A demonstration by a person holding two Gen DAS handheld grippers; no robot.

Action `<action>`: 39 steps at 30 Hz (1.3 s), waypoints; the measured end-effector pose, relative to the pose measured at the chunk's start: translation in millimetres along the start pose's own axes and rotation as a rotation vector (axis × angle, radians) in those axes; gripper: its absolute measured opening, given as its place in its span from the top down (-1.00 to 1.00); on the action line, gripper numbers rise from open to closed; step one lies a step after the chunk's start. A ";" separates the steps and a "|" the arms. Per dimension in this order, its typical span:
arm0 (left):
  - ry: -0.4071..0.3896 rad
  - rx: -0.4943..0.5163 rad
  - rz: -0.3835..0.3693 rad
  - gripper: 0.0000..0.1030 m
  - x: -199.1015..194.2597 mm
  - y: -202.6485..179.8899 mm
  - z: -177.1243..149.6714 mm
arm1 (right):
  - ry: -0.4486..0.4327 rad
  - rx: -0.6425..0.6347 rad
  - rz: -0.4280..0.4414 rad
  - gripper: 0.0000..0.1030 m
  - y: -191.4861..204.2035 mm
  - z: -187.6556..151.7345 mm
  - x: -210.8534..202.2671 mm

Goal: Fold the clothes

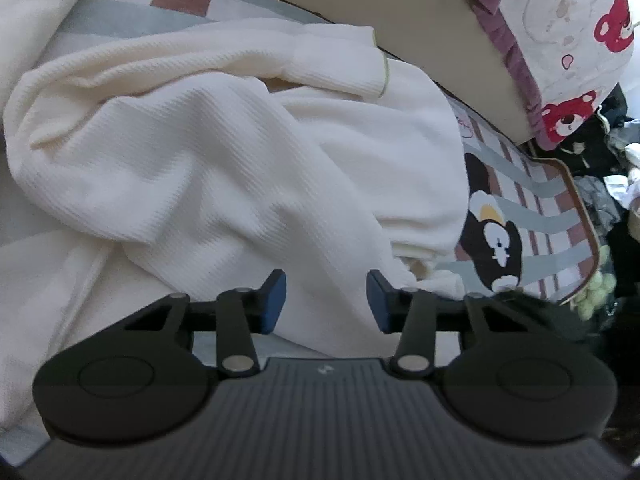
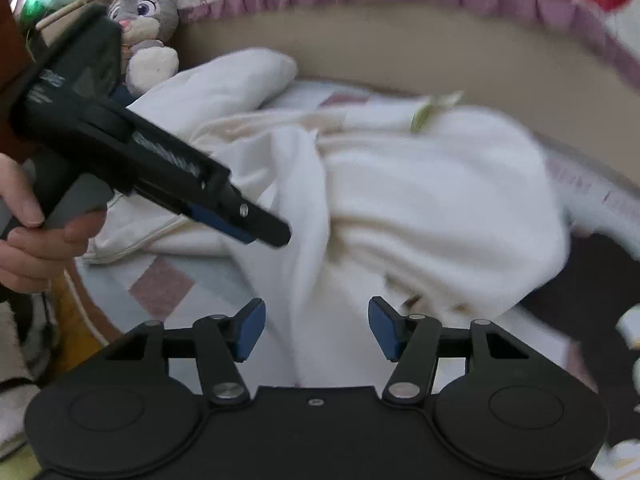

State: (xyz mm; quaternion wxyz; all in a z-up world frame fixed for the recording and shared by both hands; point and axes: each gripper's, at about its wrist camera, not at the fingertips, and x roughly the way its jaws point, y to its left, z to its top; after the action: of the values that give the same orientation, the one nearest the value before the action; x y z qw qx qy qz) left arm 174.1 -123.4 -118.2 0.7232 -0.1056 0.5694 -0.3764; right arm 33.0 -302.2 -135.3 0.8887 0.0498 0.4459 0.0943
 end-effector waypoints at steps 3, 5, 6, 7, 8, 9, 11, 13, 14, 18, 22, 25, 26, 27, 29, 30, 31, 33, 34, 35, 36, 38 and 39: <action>0.008 -0.015 -0.020 0.06 3.4 -0.5 0.6 | 0.076 0.039 0.001 -0.30 -3.5 -2.8 32.8; 0.021 -0.026 -0.004 -0.08 7.4 0.3 0.3 | 0.067 0.007 0.052 0.65 -1.9 -2.7 43.9; 0.027 -0.027 0.013 -0.08 9.5 0.8 0.1 | 0.071 -0.004 0.065 0.90 0.5 -1.2 44.9; 0.033 -0.028 0.030 -0.09 11.6 1.4 -0.2 | 0.065 -0.005 0.086 0.90 2.7 -0.1 43.4; 0.039 -0.029 0.048 -0.09 13.7 1.9 -0.4 | 0.037 0.016 0.131 0.90 4.4 -0.1 35.5; 0.044 -0.034 0.057 -0.13 14.3 3.0 -0.2 | 0.013 0.031 0.172 0.90 6.0 -0.2 28.1; 0.046 -0.069 0.038 -0.34 11.2 7.5 1.8 | -0.009 0.031 0.233 0.90 9.9 -1.3 15.0; 0.045 -0.116 0.005 -0.55 10.3 12.5 4.4 | -0.027 0.017 0.247 0.90 17.0 0.7 1.9; 0.057 -0.126 -0.006 -0.55 12.5 14.4 5.4 | -0.041 0.010 0.256 0.90 20.8 2.2 -4.6; 0.133 -0.061 0.080 -0.23 22.2 13.1 3.6 | -0.121 -0.044 0.299 0.90 34.8 6.4 -31.0; 0.055 0.036 0.317 0.87 5.1 6.9 0.3 | -0.102 -0.094 0.303 0.91 33.2 7.7 -36.7; -0.179 0.177 0.585 0.88 -31.4 -5.8 4.2 | -0.112 -0.072 0.257 0.87 19.5 12.5 -40.6; -0.279 0.218 0.678 0.88 -47.5 -10.7 5.4 | -0.124 -0.054 0.213 0.82 13.5 11.8 -42.6; -0.379 0.259 0.770 0.88 -63.7 -15.6 6.5 | -0.131 -0.047 0.162 0.79 7.9 10.9 -43.5; -0.564 0.279 0.915 0.88 -96.7 -19.8 9.2 | -0.121 -0.090 0.023 0.38 -1.7 8.3 -40.8; -0.643 0.252 0.975 0.87 -111.2 -17.3 10.0 | -0.116 -0.111 -0.046 0.19 -6.5 7.0 -39.5; -0.714 0.221 1.035 0.87 -124.3 -12.6 10.3 | -0.107 -0.135 -0.107 0.19 -11.4 4.9 -38.1; -0.795 0.170 1.110 0.87 -143.9 -0.4 12.9 | -0.076 -0.188 -0.164 0.22 -22.7 -3.3 -36.1; -0.819 0.143 1.125 0.87 -151.9 6.4 14.6 | -0.069 -0.187 -0.183 0.22 -27.7 -6.4 -36.6; -0.828 0.113 1.113 0.87 -158.6 13.5 16.0 | -0.063 -0.179 -0.201 0.22 -33.3 -9.7 -37.1; -0.826 0.082 1.089 0.87 -164.6 20.6 17.0 | -0.060 -0.156 -0.212 0.20 -39.3 -13.0 -37.5; -0.820 0.026 1.044 0.87 -175.1 34.1 19.6 | -0.060 -0.112 -0.216 0.17 -47.5 -18.3 -37.7; -0.813 0.010 1.029 0.87 -175.6 37.8 21.8 | -0.060 -0.098 -0.209 0.15 -50.0 -20.4 -37.2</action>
State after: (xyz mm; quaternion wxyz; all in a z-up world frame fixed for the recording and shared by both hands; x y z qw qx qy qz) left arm 197.8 13.6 -2.3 0.9690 0.0500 0.2266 0.0851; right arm 1.1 -358.9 -126.9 0.9080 -0.0376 0.4167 0.0210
